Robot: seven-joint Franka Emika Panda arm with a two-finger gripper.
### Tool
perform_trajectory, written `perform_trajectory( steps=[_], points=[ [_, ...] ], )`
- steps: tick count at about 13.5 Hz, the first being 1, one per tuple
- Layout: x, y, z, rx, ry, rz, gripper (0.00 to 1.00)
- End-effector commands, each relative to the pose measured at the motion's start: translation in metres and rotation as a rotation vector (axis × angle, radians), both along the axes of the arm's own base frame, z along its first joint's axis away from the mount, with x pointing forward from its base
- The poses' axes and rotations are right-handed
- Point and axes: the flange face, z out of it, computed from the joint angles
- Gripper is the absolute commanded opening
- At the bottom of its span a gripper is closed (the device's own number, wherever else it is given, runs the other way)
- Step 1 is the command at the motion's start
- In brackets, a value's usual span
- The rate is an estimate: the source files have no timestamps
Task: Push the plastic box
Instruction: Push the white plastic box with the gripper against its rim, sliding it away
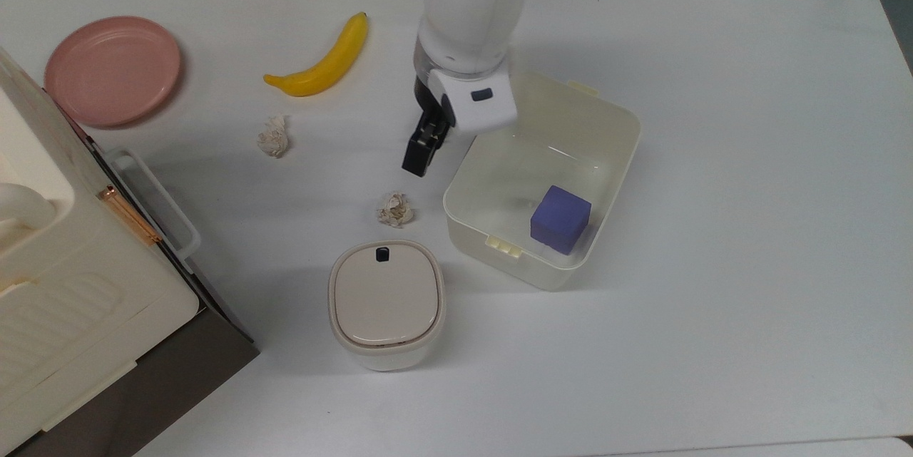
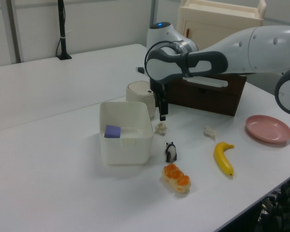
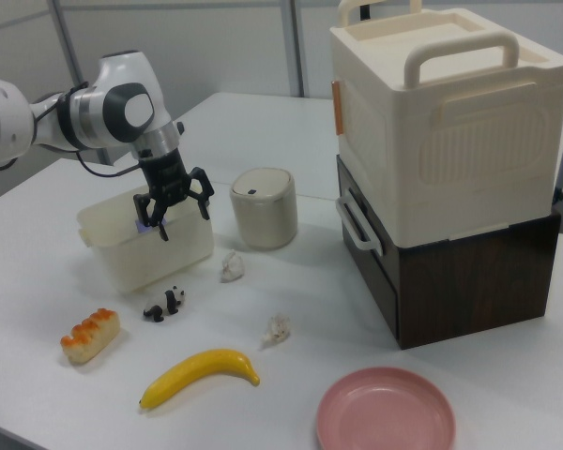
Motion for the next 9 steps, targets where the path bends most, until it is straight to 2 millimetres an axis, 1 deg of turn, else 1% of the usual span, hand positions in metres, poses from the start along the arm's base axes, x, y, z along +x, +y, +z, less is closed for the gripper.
perform_trajectory(
  steps=[1,3,4,5,6,7,8,9],
  points=[
    [-0.003,0.026,-0.016,-0.003,0.005,0.006,1.0],
    [-0.008,0.054,-0.016,0.003,-0.001,0.014,1.0],
    [-0.006,0.056,-0.016,0.007,-0.016,-0.002,1.0],
    [-0.004,0.058,-0.025,0.005,-0.015,0.002,1.0],
    [-0.001,0.07,-0.031,0.008,-0.035,0.0,1.0],
    [0.003,0.076,-0.036,0.008,-0.047,-0.012,1.0],
    [0.005,0.083,-0.045,-0.007,-0.049,-0.018,1.0],
    [0.006,0.089,-0.047,-0.012,-0.053,-0.017,1.0]
  ],
)
